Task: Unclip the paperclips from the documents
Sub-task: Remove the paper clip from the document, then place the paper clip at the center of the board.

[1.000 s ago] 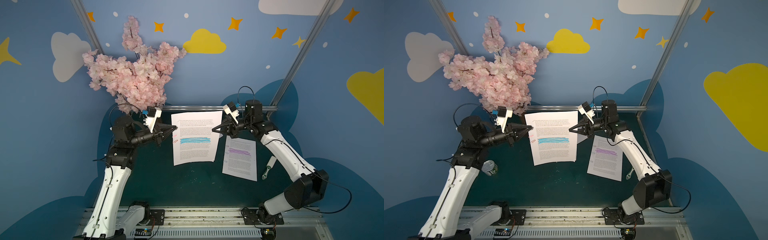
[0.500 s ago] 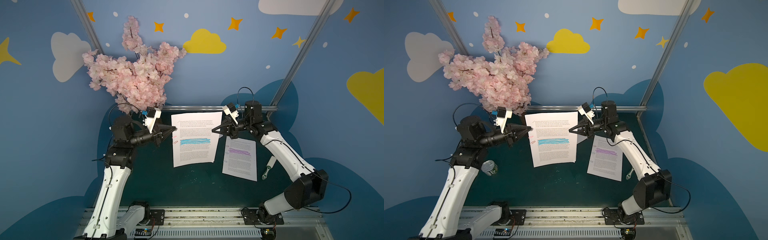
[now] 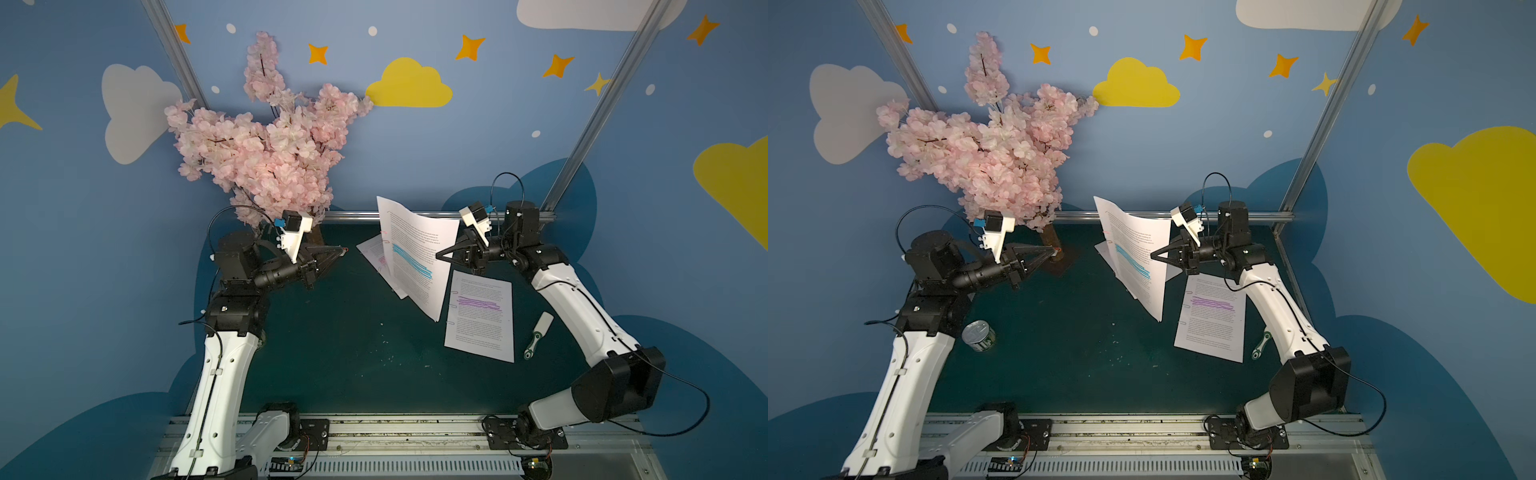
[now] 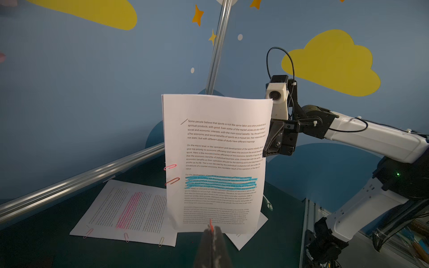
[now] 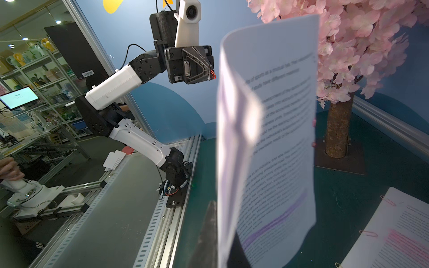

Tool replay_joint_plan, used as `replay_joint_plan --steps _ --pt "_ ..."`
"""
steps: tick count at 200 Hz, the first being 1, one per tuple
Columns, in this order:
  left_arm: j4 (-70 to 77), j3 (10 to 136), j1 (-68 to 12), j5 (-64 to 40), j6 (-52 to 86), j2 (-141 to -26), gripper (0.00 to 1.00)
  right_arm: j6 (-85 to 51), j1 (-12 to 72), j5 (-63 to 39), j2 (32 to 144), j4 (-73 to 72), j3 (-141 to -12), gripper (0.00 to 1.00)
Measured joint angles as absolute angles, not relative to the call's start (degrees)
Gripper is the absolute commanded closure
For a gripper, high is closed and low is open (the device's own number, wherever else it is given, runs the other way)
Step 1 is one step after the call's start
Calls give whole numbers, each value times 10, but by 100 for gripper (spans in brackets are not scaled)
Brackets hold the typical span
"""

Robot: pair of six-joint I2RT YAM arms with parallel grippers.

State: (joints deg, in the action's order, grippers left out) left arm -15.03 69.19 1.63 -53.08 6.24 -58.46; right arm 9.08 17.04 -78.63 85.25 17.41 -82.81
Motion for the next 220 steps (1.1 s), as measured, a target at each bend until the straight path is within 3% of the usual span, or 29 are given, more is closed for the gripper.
replay_joint_plan --steps 51,86,166,175,188,207,220 --pt "-173 606 12 -430 109 -630 98 116 183 -754 853 208 -828 100" --pt "-242 554 8 -311 177 -754 98 120 206 -714 858 248 -838 100" --pt "-248 495 31 -191 255 -875 96 78 280 -593 922 383 -971 100" --pt "-248 493 35 -178 258 -882 84 74 287 -584 933 402 -985 100" --pt "-247 493 41 -160 259 -889 45 70 296 -571 946 423 -997 100" --pt "-254 498 45 -133 258 -901 3 66 306 -552 955 449 -999 100" --pt "-275 509 46 -104 259 -908 1 62 311 -539 956 461 -999 100"
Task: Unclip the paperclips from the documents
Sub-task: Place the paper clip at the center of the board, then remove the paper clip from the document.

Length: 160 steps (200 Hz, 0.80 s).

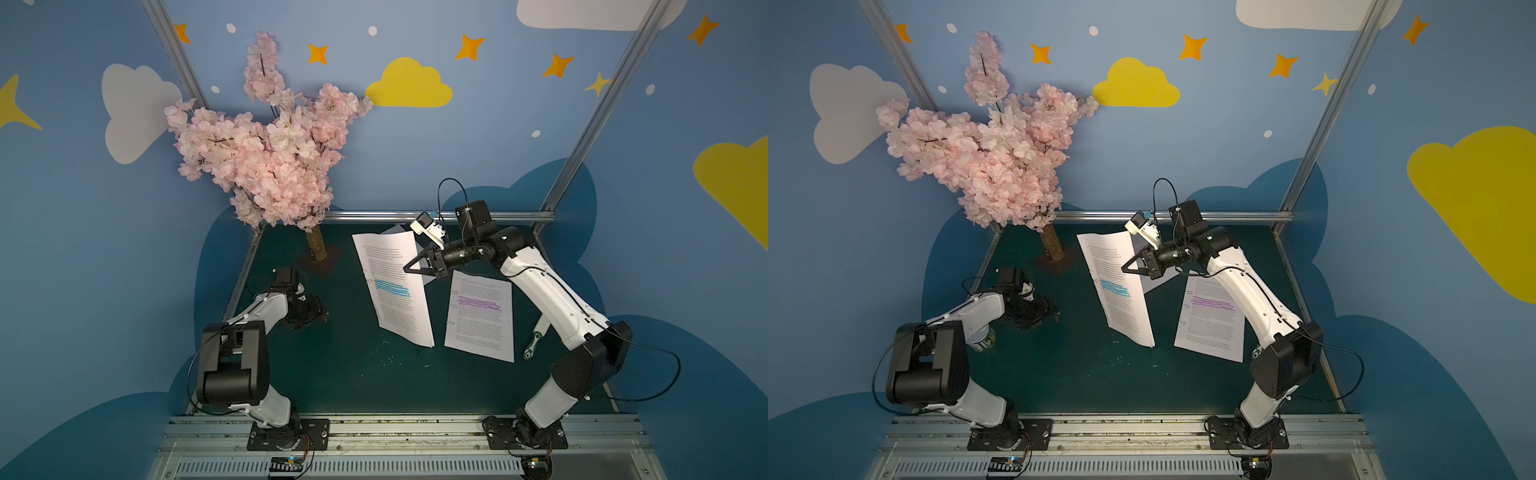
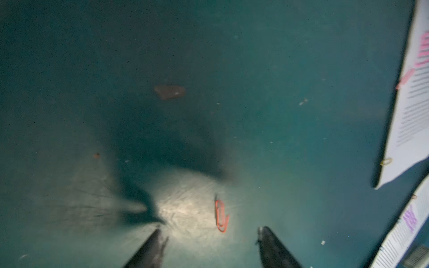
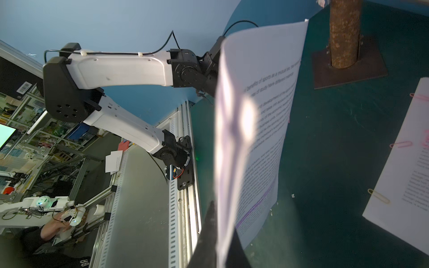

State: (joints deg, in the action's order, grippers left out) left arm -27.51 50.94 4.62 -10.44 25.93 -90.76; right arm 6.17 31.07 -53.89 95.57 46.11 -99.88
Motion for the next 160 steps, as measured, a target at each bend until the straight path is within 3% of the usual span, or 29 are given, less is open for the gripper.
replay_joint_plan --steps 33,65,106,160 --pt "-313 521 48 -70 270 -875 1 42 314 -502 956 476 -1004 100" --pt "-303 529 37 -125 306 -783 1 18 315 -486 959 484 -1021 100" --pt "-10 455 13 -265 462 -663 1 -19 317 -503 976 478 -1043 100" --pt "302 478 -17 -443 582 -812 1 -57 328 -543 994 461 -1051 100"
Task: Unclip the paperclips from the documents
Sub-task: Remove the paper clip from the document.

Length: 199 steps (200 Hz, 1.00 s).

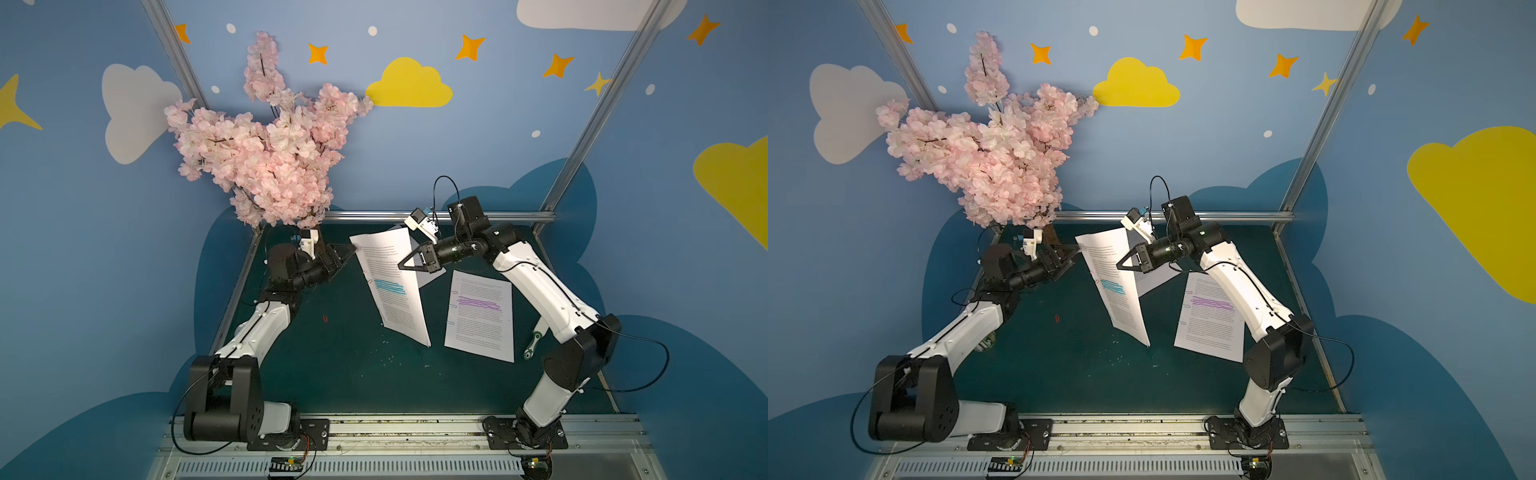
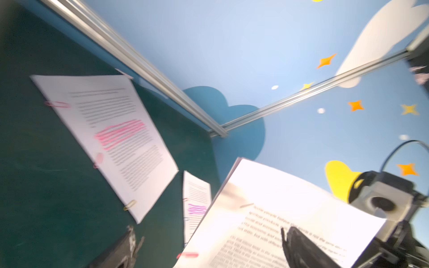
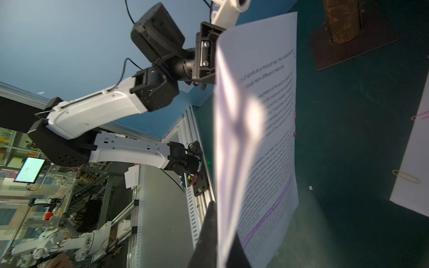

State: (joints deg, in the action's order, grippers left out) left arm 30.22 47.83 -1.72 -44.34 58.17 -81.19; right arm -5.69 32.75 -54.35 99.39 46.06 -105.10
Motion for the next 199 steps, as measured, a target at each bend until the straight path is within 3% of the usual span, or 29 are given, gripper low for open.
replay_joint_plan --steps 50,80,109,123,131,153,180,199 --pt "623 476 -38 -509 759 -920 3 -82 328 -601 994 422 -1050 100" --pt "715 502 -56 -533 843 -967 5 -95 314 -617 994 409 -1047 100" --pt "757 514 -62 -550 900 -968 21 -108 281 -627 994 401 -1044 100" --pt "767 517 -65 -555 920 -968 41 -115 265 -629 994 398 -1044 100" --pt "771 517 -67 -556 928 -967 46 -116 258 -630 994 396 -1044 100" --pt "772 525 -83 -567 946 -967 42 -123 242 -631 994 393 -1044 100" --pt "752 541 -98 -587 955 -967 45 -131 240 -636 994 389 -1044 100" --pt "716 557 -99 -599 945 -967 36 -134 237 -641 994 388 -1044 100"
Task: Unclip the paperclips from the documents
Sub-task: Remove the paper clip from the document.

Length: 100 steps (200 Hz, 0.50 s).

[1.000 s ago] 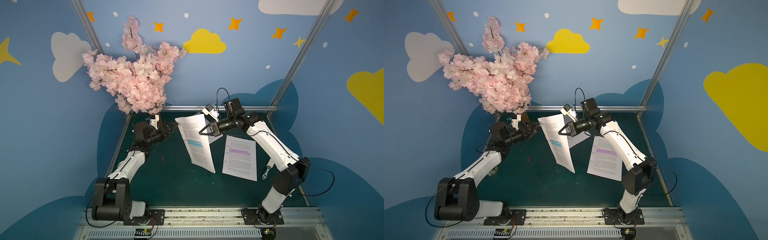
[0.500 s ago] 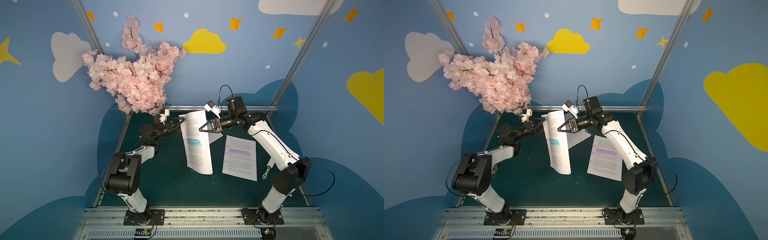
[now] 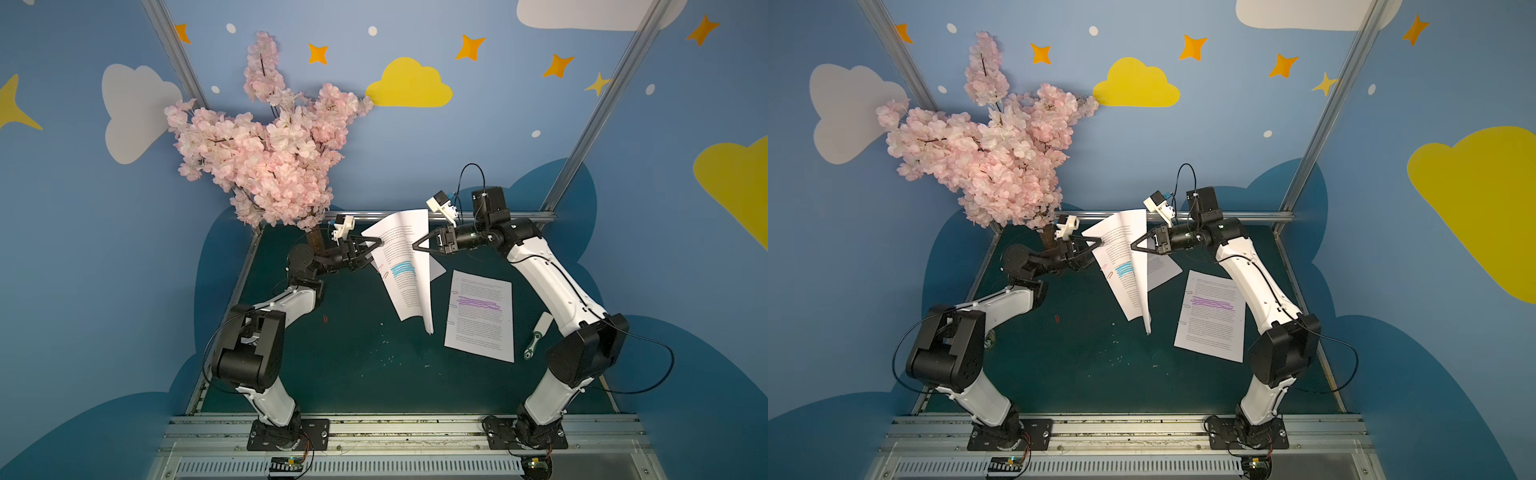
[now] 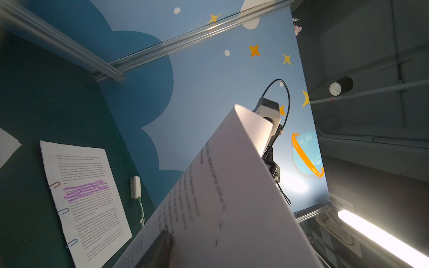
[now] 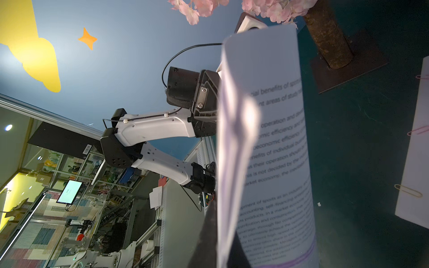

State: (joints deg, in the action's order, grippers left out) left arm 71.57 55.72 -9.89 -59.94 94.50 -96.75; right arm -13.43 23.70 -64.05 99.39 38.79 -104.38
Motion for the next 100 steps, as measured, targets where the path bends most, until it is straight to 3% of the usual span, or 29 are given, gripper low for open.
replay_joint_plan --steps 82,100 --pt "389 649 -104 -643 735 -885 17 -193 207 -658 953 352 -1007 100" --pt "325 660 -106 -644 683 -871 6 -211 208 -665 947 336 -1000 100"
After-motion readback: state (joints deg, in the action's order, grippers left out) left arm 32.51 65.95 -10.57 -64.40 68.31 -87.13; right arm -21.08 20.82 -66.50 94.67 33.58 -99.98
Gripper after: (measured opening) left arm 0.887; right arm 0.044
